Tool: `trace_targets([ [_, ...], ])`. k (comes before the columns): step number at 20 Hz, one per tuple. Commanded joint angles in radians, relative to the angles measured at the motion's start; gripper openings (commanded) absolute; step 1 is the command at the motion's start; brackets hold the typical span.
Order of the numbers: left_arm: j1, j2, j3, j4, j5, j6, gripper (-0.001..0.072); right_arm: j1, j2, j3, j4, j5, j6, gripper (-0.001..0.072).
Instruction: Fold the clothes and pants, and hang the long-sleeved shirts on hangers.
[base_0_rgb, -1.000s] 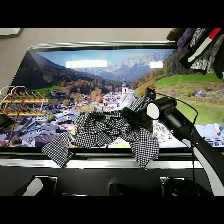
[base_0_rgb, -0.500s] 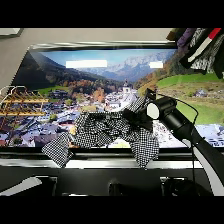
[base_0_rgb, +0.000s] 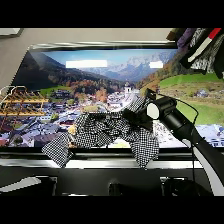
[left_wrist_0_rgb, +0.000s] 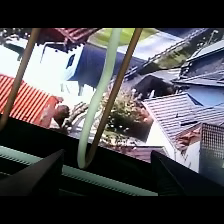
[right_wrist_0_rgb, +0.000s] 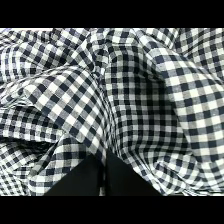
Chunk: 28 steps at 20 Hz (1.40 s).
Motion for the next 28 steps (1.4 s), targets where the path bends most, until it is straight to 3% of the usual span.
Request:
trace_targets([
  [1,0.029,-0.008,0.001,0.000,0.013,0.076,0.0600,0.001,0.000,0.000,0.000,0.000,0.001,0.0043],
  [7,0.011,-0.078,-0.012,0.004,0.012,0.175,0.0595,0.001,-0.001,0.000,-0.024,0.001,0.002,0.0043],
  [15,0.008,-0.143,-0.013,0.027,0.082,0.185,0.0591,0.001,-0.001,0.000,-0.043,0.000,0.002,0.0043],
  [17,0.000,-0.161,-0.013,0.027,0.082,0.193,0.0509,0.001,-0.001,0.000,-0.043,0.000,0.002,0.0043],
  [25,-0.050,-0.219,-0.014,0.053,0.079,0.221,0.0493,0.001,-0.001,0.000,-0.058,0.000,0.013,0.0043],
  [26,-0.056,-0.224,-0.014,0.067,0.077,0.221,0.0455,0.001,-0.001,0.000,-0.059,0.000,0.013,0.0043],
  [28,-0.068,-0.225,-0.014,0.079,0.067,0.221,0.0302,0.001,-0.001,0.000,-0.059,0.000,0.013,0.0043],
])
